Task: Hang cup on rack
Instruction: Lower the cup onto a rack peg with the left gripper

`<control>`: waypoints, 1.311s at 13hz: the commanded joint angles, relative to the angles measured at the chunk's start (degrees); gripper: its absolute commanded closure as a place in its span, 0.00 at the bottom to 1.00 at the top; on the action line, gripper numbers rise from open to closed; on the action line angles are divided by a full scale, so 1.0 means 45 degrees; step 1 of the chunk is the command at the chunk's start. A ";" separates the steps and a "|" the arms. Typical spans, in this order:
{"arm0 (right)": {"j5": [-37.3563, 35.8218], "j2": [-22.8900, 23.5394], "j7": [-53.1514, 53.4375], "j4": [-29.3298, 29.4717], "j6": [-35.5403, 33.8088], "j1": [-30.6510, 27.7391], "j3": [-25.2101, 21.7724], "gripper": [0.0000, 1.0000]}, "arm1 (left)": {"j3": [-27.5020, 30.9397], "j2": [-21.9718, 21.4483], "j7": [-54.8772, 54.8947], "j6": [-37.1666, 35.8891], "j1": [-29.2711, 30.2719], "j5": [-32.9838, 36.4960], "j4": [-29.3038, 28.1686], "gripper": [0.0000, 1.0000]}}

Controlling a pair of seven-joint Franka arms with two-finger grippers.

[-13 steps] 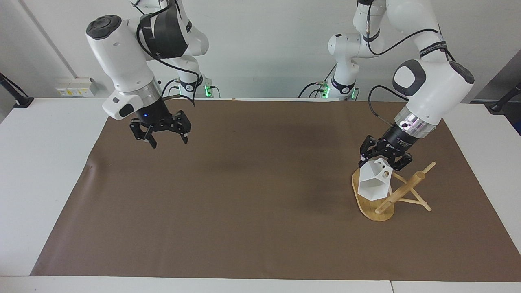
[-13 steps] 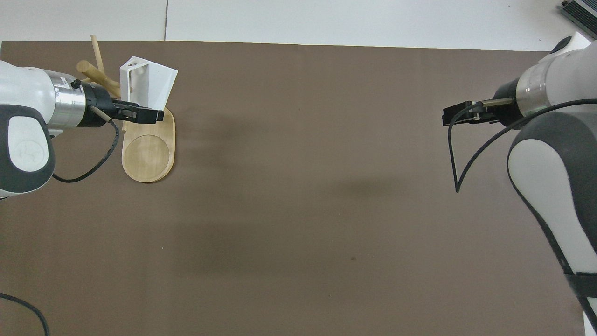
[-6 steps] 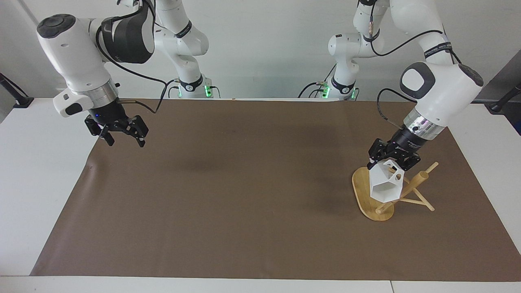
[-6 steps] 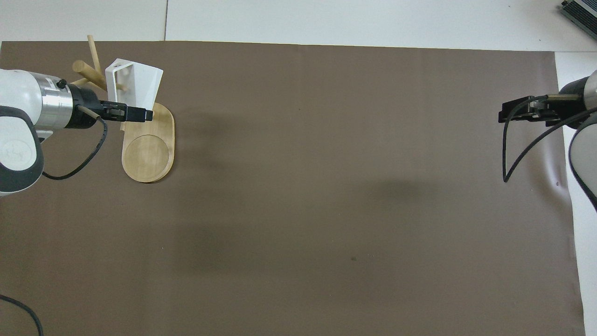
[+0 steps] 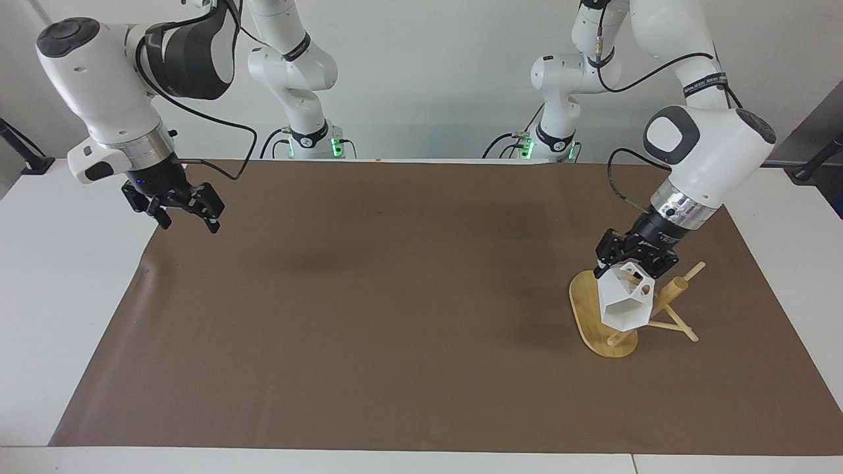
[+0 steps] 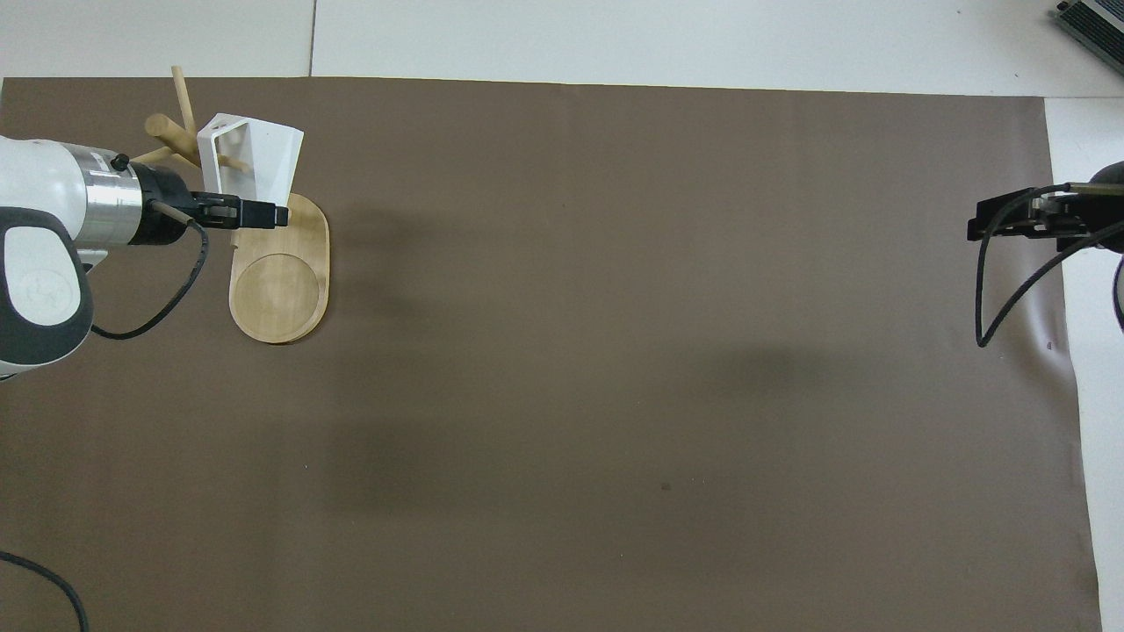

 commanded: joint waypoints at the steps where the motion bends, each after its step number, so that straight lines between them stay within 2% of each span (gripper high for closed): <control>1: -0.0155 -0.0292 -0.0188 -0.0106 -0.0948 -0.0183 0.0008 0.00 | -0.0149 -0.0164 -0.3479 0.0657 -0.0047 0.0407 -0.0383 1.00; 6: -0.0038 -0.0388 -0.0109 0.0285 -0.2453 -0.0262 0.0028 0.00 | -0.0168 -0.0243 -0.3655 0.1342 -0.0047 0.0330 -0.0988 1.00; 11: -0.0057 -0.0838 -0.0090 0.0363 -0.3372 -0.0418 0.0145 0.00 | -0.0149 -0.0243 -0.3829 0.1343 0.0089 0.0212 -0.1009 1.00; 15: -0.0096 -0.0916 0.0571 0.0890 -0.4193 -0.0399 0.0924 0.00 | -0.0168 -0.0360 -0.3948 0.1362 0.0089 0.0212 -0.1262 1.00; 17: -0.0096 -0.0955 0.0672 0.0891 -0.4214 -0.0399 0.1024 0.00 | -0.0168 -0.0360 -0.3928 0.1362 0.0089 0.0232 -0.1243 0.78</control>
